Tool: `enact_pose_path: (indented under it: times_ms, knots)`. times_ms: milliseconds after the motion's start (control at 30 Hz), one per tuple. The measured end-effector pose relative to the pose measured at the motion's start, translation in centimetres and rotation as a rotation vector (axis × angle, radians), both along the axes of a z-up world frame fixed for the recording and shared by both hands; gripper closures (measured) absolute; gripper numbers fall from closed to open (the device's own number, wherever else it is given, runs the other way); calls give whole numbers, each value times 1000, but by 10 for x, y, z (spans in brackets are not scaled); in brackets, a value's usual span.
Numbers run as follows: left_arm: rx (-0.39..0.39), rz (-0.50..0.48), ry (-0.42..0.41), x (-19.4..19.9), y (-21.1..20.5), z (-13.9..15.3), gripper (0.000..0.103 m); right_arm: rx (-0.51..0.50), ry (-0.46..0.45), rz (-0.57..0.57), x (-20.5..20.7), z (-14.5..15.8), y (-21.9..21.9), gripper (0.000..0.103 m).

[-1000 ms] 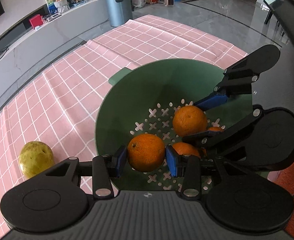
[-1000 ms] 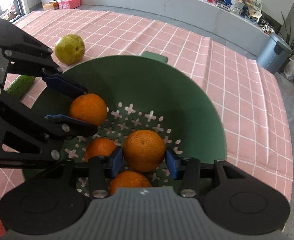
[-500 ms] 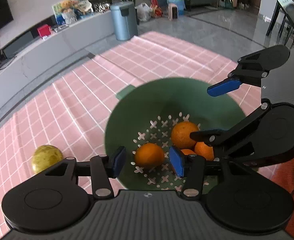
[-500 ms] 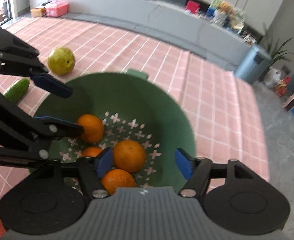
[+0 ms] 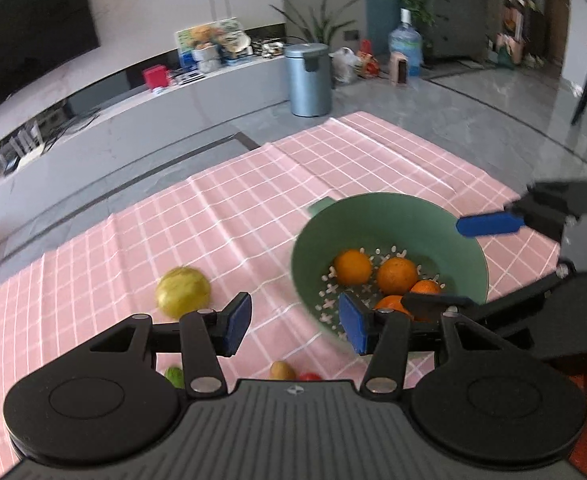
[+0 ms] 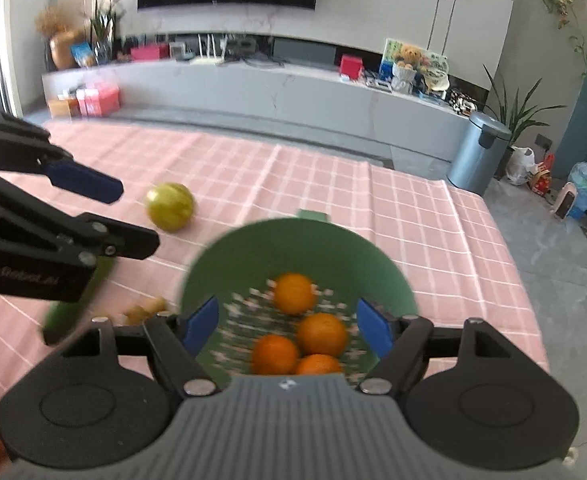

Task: Organize fruits
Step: 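Grasp the cucumber with the left tool while the right tool grasps the pomelo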

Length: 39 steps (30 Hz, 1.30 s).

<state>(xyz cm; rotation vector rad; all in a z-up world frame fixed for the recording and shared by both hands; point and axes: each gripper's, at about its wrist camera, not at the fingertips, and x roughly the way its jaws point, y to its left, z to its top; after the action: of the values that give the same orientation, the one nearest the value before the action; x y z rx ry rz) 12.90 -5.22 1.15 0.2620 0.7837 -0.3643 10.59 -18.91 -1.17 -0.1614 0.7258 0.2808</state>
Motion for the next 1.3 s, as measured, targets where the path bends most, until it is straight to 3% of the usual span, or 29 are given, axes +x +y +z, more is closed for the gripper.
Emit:
enact_pose_path:
  times_ms: [233,467,733,933,1100,1267,1300]
  knots:
    - [-24,118,27,-6,40,-4,43,112,-20,22,-23,2,34,28]
    - [-99,260,86,-2,93,-18,43,140,-22,76,-25,-3,72,28]
    - [-156,376,157,4,139,-35,43,66,-10,153,-6,-15,104,30]
    - [-212,473,266,15,169,-58,42,-8,-18,219,13,-20,119,35]
    - [-274,466,342,24,168,-74,41,-87,-21,274,29,-25,130,46]
    - [-234,458,386,33,153,-90,41,-166,-31,342,42,-26,137,46]
    - [-238,453,385,33,150,-92,36,-178,-33,354,44,-27,137,46]
